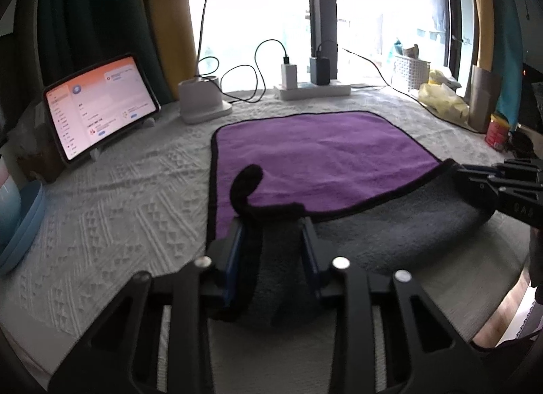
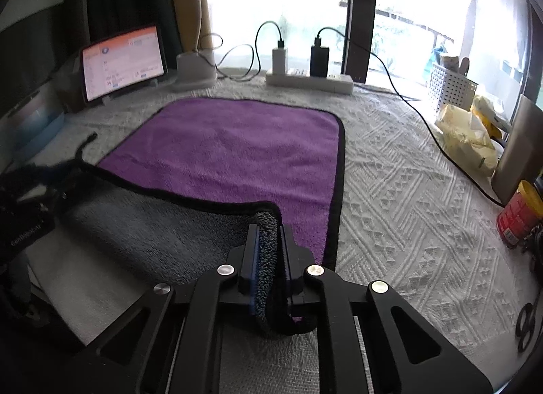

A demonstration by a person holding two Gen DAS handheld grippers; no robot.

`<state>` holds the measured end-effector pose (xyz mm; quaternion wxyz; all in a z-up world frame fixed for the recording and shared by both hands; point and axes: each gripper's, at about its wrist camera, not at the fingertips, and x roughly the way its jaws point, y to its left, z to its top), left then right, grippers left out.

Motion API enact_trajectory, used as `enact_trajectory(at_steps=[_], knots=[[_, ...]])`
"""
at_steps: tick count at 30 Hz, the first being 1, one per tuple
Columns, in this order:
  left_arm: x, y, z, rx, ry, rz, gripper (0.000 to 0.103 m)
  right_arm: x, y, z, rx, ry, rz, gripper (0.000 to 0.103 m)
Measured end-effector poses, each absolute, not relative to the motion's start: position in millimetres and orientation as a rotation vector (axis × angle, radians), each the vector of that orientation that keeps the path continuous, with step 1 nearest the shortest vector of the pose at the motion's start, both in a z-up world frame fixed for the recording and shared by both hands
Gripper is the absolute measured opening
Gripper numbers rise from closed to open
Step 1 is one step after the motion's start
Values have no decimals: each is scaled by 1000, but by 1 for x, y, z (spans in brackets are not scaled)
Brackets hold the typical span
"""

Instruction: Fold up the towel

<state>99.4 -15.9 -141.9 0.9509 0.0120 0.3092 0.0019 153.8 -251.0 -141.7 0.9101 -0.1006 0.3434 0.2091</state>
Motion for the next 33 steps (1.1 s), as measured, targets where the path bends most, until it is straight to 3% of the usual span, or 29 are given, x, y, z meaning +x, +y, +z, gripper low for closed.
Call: enact_trajectory(at_steps=[6,33], knots=[[100,-11,-129,-11,607,-23,17,150,-249,-123,-184,656,448,12],[153,11,-66,-63,507,-62,16,192,-247,-72,-141,535,453,12]])
